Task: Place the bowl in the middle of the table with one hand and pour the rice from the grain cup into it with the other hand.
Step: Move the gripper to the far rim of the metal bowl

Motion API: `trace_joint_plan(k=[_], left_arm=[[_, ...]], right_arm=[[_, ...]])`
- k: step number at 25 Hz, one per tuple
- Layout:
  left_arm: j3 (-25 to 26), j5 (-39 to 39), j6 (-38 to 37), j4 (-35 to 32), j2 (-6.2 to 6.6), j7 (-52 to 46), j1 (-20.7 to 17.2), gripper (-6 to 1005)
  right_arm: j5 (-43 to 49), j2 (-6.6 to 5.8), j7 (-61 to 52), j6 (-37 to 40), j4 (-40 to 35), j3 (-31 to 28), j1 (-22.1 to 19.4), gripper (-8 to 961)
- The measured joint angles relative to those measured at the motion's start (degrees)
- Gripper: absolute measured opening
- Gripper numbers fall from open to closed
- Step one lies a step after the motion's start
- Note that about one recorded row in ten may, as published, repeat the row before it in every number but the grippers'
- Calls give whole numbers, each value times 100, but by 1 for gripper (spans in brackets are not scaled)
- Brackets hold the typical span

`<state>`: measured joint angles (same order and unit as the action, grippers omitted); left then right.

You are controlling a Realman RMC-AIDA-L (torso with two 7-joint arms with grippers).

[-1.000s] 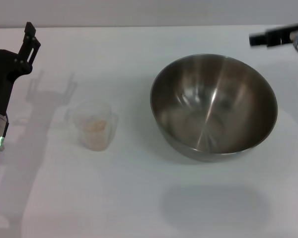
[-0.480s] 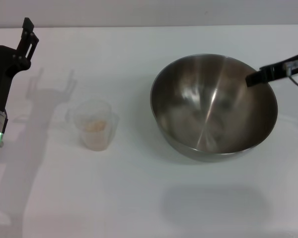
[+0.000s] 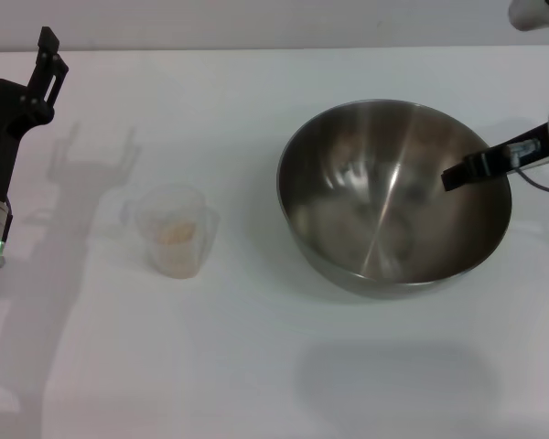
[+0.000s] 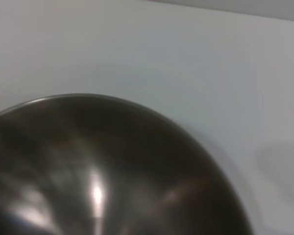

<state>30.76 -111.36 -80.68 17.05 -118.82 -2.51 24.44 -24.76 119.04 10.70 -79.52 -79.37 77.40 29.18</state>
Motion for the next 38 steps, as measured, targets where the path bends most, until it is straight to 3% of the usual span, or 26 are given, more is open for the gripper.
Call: trace_joint_plan(k=[9,15,16,28,38], left_arm=[[0,-20,0,0,0,-3,0,815],[0,-27,0,0,0,-7,-8,815],[0,-27,-1,1,0,-8,-9,815],[0,-25,-26,35,-9,-14,-26,814],[0,-35,-27,40,-9,-22,-26,814]], right_arm=[[-212,-2,253,160,276,-14,0,508],[-235,-4,289,168,275,-1,-34,313],[-256,-4,321,171,251,10,-46,100],[-271,-3,372,174,-372,41,-251,23],[-642,-3,499,298,-1006,5,-461,20]])
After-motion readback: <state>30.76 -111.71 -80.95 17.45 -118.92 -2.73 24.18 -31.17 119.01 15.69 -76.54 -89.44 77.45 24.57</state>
